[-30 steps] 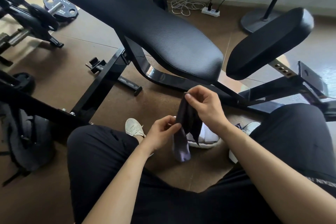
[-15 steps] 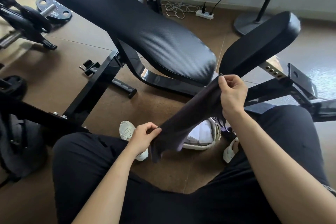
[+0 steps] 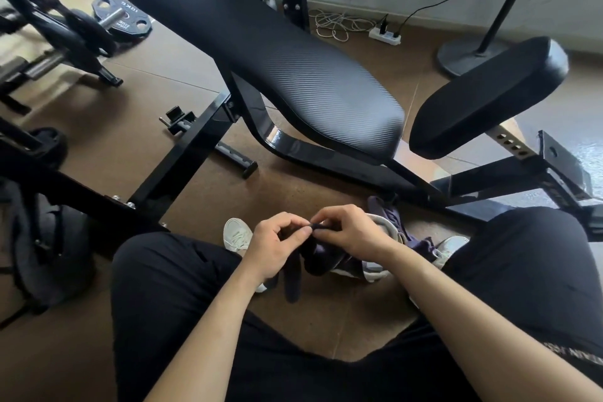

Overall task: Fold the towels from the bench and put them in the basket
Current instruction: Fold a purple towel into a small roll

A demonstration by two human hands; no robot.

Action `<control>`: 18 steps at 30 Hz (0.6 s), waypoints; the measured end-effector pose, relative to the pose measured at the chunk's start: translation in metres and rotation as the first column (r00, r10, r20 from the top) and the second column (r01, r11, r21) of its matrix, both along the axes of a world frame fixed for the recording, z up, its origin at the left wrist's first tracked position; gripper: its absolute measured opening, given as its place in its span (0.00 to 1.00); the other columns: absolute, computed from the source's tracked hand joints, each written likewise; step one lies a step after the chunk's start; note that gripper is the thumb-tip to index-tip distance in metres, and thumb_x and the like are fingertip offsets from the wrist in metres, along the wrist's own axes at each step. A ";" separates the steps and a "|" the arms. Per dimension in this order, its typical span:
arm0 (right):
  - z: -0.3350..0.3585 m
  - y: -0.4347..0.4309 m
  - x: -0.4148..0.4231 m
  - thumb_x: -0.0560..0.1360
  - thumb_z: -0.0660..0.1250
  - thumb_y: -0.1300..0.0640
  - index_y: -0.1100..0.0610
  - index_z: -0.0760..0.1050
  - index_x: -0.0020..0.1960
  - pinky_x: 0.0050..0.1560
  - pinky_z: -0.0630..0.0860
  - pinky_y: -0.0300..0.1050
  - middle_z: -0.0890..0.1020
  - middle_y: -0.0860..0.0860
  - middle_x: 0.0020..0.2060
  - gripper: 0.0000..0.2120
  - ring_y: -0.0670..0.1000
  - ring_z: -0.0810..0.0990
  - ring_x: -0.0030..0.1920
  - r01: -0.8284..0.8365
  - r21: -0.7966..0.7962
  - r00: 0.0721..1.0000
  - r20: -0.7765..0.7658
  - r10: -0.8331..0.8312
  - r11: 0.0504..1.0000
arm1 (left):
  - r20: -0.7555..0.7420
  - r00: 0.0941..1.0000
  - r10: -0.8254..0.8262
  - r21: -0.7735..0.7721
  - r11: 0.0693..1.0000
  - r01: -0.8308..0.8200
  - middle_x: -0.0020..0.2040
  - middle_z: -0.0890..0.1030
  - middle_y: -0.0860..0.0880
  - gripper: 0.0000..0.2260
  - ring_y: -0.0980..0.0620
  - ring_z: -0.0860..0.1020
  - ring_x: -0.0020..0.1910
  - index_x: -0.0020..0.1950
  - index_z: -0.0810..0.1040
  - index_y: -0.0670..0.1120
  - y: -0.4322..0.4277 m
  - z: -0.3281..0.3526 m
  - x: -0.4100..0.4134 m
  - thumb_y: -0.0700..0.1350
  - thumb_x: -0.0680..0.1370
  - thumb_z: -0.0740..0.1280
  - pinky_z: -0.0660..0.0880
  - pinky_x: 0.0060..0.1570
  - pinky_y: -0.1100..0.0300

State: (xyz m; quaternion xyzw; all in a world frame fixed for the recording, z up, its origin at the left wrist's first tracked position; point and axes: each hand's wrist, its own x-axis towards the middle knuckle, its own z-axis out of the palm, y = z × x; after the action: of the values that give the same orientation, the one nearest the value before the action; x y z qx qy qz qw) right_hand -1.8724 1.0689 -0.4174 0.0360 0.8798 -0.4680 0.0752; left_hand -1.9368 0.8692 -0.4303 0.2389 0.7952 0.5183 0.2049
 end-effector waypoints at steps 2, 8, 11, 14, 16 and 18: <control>0.001 0.002 -0.001 0.76 0.73 0.53 0.51 0.83 0.50 0.48 0.80 0.45 0.85 0.45 0.41 0.04 0.43 0.83 0.43 0.033 0.002 0.999 0.004 -0.033 0.999 | 0.014 1.000 0.009 -0.043 0.999 -0.009 0.47 0.85 0.54 0.03 0.55 0.83 0.50 0.51 0.85 0.51 -0.004 0.003 -0.001 0.44 0.79 0.73 0.81 0.53 0.55; 0.010 0.018 -0.002 0.76 0.74 0.58 0.56 0.83 0.47 0.45 0.79 0.42 0.85 0.47 0.39 0.02 0.43 0.82 0.39 0.244 -0.049 0.965 -0.088 -0.248 0.969 | 0.142 0.989 -0.037 -0.180 0.982 0.063 0.36 0.82 0.58 0.03 0.61 0.81 0.38 0.47 0.83 0.53 -0.012 0.004 -0.006 0.49 0.80 0.71 0.77 0.41 0.59; 0.011 0.033 -0.003 0.76 0.73 0.59 0.56 0.82 0.46 0.43 0.76 0.37 0.83 0.46 0.36 0.01 0.40 0.79 0.36 0.410 -0.108 0.900 -0.113 -0.421 0.906 | 0.126 0.992 -0.013 -0.268 0.962 0.047 0.27 0.75 0.61 0.06 0.62 0.73 0.25 0.44 0.80 0.50 -0.015 0.004 -0.007 0.49 0.80 0.70 0.68 0.30 0.64; 0.008 0.049 -0.003 0.77 0.73 0.59 0.54 0.81 0.45 0.43 0.77 0.38 0.82 0.45 0.35 0.02 0.41 0.79 0.35 0.529 -0.122 0.830 -0.134 -0.542 0.840 | 0.068 0.998 -0.004 -0.324 0.946 0.026 0.33 0.79 0.57 0.07 0.58 0.77 0.36 0.43 0.81 0.51 -0.020 0.001 -0.012 0.51 0.79 0.71 0.73 0.38 0.58; 0.005 0.060 -0.003 0.77 0.73 0.59 0.53 0.81 0.45 0.45 0.77 0.41 0.83 0.46 0.35 0.03 0.43 0.79 0.36 0.570 -0.101 0.803 -0.139 -0.579 0.815 | 0.071 0.997 -0.001 -0.341 0.940 0.026 0.39 0.82 0.53 0.06 0.54 0.80 0.43 0.44 0.81 0.52 -0.021 -0.001 -0.013 0.51 0.79 0.72 0.76 0.42 0.56; 0.000 0.070 -0.003 0.77 0.72 0.58 0.53 0.80 0.45 0.48 0.78 0.44 0.83 0.46 0.36 0.03 0.44 0.81 0.38 0.603 -0.097 0.780 -0.136 -0.611 0.792 | 0.078 0.997 -0.020 -0.368 0.929 0.047 0.41 0.82 0.53 0.05 0.53 0.81 0.46 0.45 0.80 0.53 -0.022 -0.001 -0.011 0.51 0.79 0.71 0.76 0.42 0.56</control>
State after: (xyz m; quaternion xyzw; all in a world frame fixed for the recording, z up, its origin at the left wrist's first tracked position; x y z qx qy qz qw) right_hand -1.8751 1.1385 -0.4175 0.2776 0.8130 -0.4896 -0.1493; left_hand -1.9482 0.8475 -0.4315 0.1906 0.8662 0.3644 0.2838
